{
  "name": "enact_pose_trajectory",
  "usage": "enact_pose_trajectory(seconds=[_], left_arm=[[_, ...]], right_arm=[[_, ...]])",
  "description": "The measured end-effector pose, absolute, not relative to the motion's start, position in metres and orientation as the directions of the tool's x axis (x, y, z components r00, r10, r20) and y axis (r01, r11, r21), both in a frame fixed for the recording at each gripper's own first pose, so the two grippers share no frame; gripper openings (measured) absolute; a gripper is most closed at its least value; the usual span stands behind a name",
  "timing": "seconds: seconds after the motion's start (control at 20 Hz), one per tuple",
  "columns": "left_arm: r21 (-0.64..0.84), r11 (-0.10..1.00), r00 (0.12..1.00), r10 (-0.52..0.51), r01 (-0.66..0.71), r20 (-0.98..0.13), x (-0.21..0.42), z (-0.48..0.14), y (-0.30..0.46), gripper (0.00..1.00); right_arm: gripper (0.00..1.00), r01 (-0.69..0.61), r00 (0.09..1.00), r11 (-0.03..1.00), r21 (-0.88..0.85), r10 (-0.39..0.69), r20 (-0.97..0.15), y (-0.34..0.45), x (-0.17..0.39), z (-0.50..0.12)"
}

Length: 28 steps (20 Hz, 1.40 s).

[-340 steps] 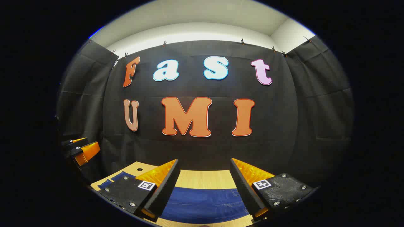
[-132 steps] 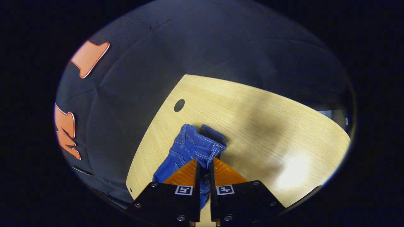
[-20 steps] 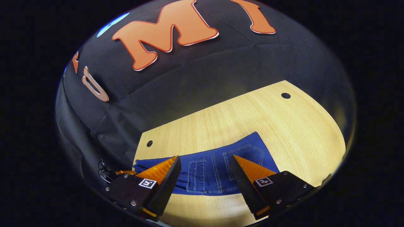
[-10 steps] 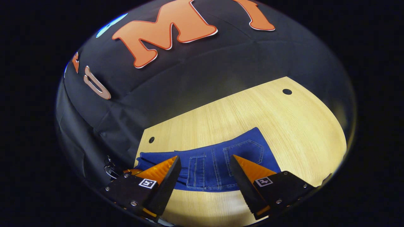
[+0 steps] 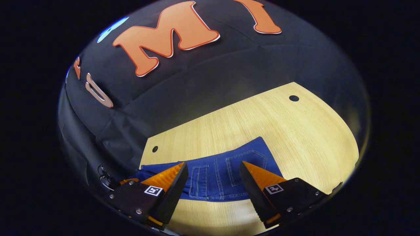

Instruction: Grasp the waist and the cuffs of the jeans and fold them to make the two legs overlap; first hold the waist and fold one-third of the jeans toward the cuffs, then hold the cuffs and fold the remaining one-third in the same direction to finish folding.

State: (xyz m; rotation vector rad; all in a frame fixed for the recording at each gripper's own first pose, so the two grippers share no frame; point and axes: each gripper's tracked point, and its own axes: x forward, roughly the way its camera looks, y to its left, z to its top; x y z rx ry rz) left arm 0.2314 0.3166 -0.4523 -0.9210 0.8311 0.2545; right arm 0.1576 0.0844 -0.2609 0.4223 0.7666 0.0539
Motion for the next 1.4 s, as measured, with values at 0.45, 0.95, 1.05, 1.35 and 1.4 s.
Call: enact_pose_trajectory(seconds=[0.45,0.95,1.05,1.35,1.4], left_arm=[[-0.529,0.78,0.755,-0.115,-0.334,-0.646,0.228,-0.349,0.248,0.04],[-0.459,0.874,0.792,-0.164,-0.16,-0.588,0.228,-0.272,0.114,0.04],[-0.451,0.884,0.791,-0.189,-0.121,-0.582,0.228,-0.262,0.079,0.04],[-0.411,0.911,0.765,-0.25,-0.021,-0.594,0.228,-0.265,-0.023,0.04],[-0.403,0.915,0.758,-0.257,-0.009,-0.6,0.228,-0.267,-0.038,0.04]], right_arm=[[0.97,0.044,0.758,0.904,0.424,0.246,-0.604,0.052,0.16,-0.238],[0.98,0.008,0.775,0.872,0.489,0.304,-0.554,0.007,0.153,-0.229],[0.98,-0.003,0.777,0.869,0.495,0.313,-0.546,-0.002,0.15,-0.227],[0.97,-0.035,0.78,0.864,0.503,0.338,-0.527,-0.029,0.144,-0.223],[0.98,-0.04,0.781,0.862,0.505,0.342,-0.522,-0.034,0.144,-0.222]])
